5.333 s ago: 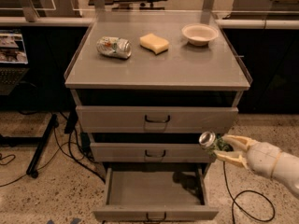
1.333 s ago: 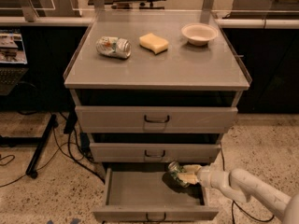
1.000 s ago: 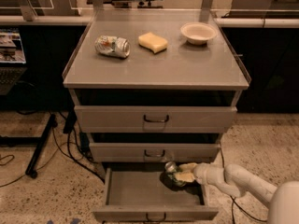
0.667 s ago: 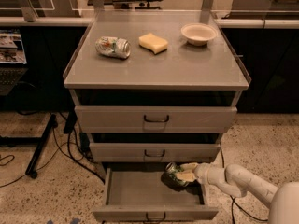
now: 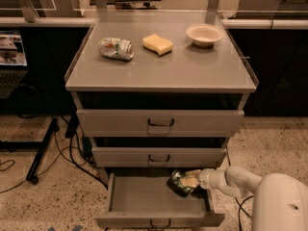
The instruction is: Place green can into bottom drawer
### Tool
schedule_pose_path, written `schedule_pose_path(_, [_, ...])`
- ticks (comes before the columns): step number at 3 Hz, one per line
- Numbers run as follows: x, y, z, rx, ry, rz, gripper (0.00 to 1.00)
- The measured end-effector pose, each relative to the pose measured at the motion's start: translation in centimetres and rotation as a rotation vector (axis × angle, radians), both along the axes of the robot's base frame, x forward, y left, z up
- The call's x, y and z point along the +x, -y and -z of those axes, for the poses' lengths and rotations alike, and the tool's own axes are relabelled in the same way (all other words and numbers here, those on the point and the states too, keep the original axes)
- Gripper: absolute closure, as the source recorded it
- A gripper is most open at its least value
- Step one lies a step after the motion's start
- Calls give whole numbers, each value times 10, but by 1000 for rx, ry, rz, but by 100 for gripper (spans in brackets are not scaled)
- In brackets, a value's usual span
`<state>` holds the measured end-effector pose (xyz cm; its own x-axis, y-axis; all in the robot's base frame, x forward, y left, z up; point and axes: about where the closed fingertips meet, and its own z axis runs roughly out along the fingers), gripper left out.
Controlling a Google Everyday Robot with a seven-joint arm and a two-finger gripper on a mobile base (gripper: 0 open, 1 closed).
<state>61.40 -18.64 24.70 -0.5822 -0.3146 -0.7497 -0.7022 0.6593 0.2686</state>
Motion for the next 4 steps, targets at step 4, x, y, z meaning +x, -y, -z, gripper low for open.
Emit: schedule_pose_path(4, [-6, 15, 41, -23, -126, 67, 66])
